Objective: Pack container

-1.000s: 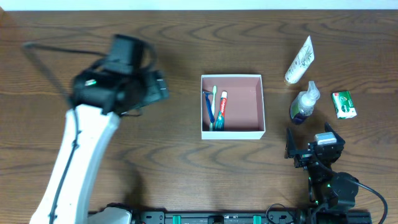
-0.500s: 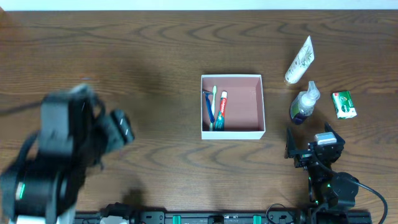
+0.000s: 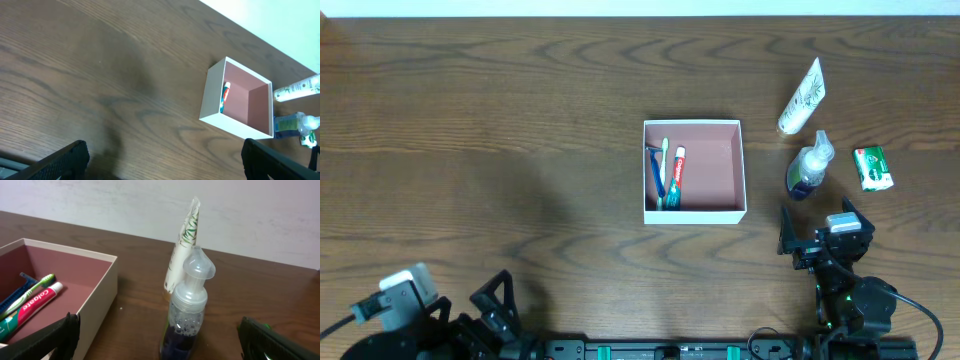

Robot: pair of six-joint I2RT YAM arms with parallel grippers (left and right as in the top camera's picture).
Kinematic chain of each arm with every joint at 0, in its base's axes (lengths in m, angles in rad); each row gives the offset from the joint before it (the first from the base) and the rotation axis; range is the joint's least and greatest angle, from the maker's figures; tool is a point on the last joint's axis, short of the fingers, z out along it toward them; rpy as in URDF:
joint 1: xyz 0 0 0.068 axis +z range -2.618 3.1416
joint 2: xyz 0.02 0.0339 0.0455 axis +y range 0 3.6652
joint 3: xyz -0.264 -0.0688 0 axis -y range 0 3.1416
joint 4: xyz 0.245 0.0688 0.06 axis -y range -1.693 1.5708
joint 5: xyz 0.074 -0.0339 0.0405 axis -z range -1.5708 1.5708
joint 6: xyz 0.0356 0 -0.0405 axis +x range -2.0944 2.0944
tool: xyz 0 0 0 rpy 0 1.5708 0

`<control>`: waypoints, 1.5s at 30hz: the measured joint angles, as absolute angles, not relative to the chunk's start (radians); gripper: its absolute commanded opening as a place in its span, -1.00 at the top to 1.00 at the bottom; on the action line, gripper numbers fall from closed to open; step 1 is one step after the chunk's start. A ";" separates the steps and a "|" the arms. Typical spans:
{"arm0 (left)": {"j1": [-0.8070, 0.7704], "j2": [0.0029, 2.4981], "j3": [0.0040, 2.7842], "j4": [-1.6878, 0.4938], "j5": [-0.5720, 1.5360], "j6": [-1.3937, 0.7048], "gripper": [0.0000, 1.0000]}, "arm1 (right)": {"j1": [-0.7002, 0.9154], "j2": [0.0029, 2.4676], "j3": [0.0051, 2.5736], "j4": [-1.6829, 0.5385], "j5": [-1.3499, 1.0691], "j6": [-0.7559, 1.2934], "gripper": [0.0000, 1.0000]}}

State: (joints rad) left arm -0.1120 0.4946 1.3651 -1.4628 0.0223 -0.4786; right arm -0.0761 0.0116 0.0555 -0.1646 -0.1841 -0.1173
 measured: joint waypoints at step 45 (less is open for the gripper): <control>-0.034 0.069 0.390 -0.640 0.276 0.037 -0.96 | -0.076 0.012 0.055 -0.164 -0.184 -0.117 -0.98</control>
State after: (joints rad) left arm -0.0341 0.0689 0.3904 -0.6395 0.2756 0.0372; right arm -0.0761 0.0116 0.0551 -0.1642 -0.1841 -0.1173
